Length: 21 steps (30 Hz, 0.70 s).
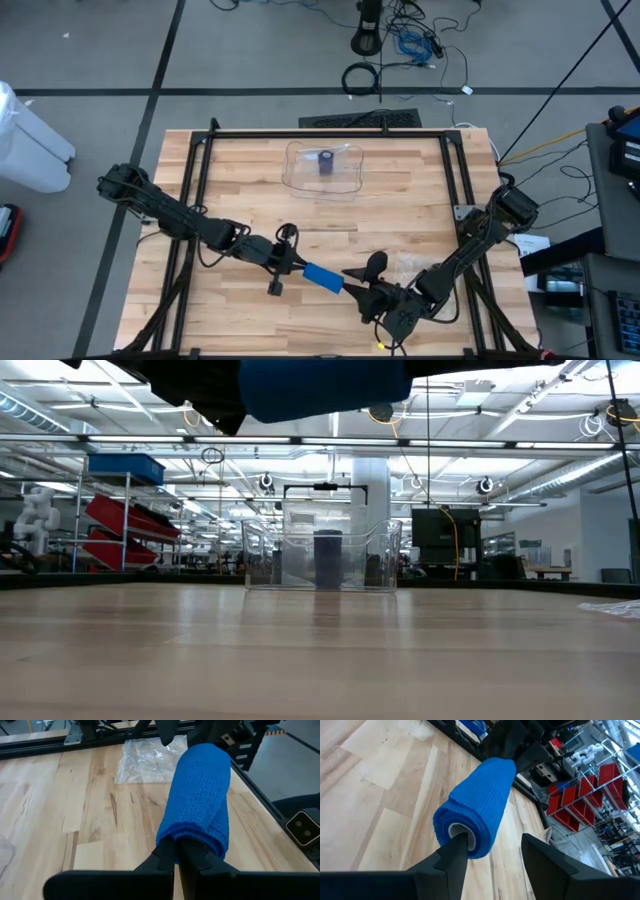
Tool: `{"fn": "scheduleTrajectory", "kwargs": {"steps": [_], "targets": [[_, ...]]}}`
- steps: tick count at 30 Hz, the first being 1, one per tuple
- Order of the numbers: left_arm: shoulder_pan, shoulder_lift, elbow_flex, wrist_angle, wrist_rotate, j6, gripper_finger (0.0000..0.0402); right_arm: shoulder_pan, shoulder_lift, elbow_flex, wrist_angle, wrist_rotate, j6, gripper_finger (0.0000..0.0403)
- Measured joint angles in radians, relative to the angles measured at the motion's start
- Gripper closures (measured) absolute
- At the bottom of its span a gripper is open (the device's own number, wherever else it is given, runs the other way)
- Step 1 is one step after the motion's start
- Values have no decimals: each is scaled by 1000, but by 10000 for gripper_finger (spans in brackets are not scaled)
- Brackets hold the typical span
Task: Roll bandage
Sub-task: Roll the blue bandage
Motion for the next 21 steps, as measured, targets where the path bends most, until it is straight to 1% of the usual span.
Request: {"fn": "scheduleTrajectory", "kwargs": {"steps": [3, 10, 15, 18, 21], "targets": [[0, 0, 0, 2, -2, -2, 395, 3, 0, 0, 10, 1, -26, 234], [12, 0, 0, 11, -30, -28, 395, 1, 0, 0, 17, 14, -29, 234], [15, 0, 0, 10, -12, -30, 395, 0, 0, 0, 21, 11, -48, 235], [16, 13, 0, 34, 1, -31, 395, -7, 0, 0, 41, 1, -51, 249], [20, 43, 0, 75, 42, -31, 395, -8, 0, 0, 69, -35, -79, 282]]}}
